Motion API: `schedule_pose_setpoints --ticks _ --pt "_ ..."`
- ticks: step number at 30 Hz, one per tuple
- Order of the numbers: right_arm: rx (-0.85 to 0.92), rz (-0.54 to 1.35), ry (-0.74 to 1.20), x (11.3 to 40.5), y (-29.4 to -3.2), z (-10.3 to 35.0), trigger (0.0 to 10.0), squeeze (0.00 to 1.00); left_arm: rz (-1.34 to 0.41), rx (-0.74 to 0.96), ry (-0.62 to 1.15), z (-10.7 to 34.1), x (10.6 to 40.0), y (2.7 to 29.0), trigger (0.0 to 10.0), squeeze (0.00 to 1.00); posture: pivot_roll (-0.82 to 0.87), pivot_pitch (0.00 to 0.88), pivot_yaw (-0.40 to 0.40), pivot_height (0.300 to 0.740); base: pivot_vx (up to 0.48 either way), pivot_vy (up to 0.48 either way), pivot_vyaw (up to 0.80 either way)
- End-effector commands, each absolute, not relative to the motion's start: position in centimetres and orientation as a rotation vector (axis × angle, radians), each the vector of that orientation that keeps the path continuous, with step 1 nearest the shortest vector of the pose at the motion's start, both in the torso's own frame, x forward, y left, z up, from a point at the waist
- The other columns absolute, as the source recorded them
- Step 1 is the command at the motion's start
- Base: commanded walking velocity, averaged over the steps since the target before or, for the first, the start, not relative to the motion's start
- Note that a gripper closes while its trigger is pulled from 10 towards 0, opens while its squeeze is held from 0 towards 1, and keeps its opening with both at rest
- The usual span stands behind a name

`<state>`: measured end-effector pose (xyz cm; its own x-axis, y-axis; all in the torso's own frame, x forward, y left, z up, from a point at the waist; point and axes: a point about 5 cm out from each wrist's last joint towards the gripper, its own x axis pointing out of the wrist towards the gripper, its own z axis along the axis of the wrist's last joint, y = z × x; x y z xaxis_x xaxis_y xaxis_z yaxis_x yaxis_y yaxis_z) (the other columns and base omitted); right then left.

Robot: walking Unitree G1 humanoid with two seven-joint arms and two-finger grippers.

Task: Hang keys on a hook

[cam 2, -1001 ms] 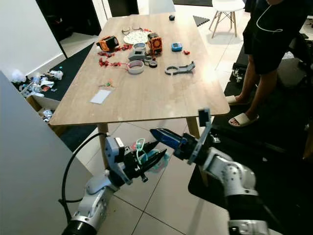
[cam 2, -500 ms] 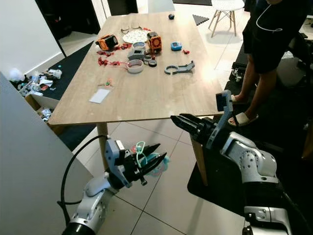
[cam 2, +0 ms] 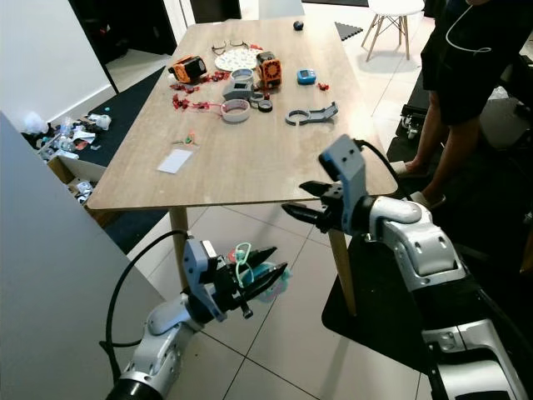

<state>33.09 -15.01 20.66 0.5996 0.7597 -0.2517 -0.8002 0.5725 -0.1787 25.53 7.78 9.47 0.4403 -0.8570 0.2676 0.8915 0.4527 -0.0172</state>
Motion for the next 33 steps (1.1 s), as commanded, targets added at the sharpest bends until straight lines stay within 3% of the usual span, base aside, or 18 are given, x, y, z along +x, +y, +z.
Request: schedule_pose_setpoints --ticks 1,4,13,17,25,33 --pt "-0.436 0.934 0.132 33.1 -14.5 21.3 10.0 0.00 -1.092 -0.141 -0.208 9.0 25.4 8.2 10.0 0.00 -0.12 0.072 0.068 0.740 0.000 0.000 0.00" --pt "-0.578 0.935 0.077 33.3 -14.1 21.5 10.0 0.00 -1.094 -0.140 -0.208 9.0 25.4 8.1 10.0 0.00 -0.12 0.072 0.067 0.740 0.000 0.000 0.00" --pt "-0.729 1.091 -0.050 31.7 -11.7 22.5 10.0 0.00 -1.100 -0.137 -0.207 9.0 25.4 8.0 10.0 0.00 -0.12 0.069 0.066 0.740 0.000 0.000 0.00" --pt "-0.760 1.109 -0.077 31.6 -11.4 22.8 10.0 0.00 -1.101 -0.136 -0.207 8.9 25.4 8.0 10.0 0.00 -0.12 0.066 0.063 0.740 0.000 0.000 0.00" --pt "-0.759 1.374 0.009 28.7 -11.3 22.4 10.0 0.00 -1.103 -0.131 -0.204 8.9 25.4 7.8 10.0 0.00 -0.12 0.059 0.061 0.740 0.000 0.000 0.00" --pt "-0.777 1.389 0.063 28.3 -11.8 22.4 10.0 0.00 -1.105 -0.131 -0.201 8.8 25.5 7.8 10.0 0.00 -0.13 0.063 0.065 0.740 0.000 0.000 0.00"
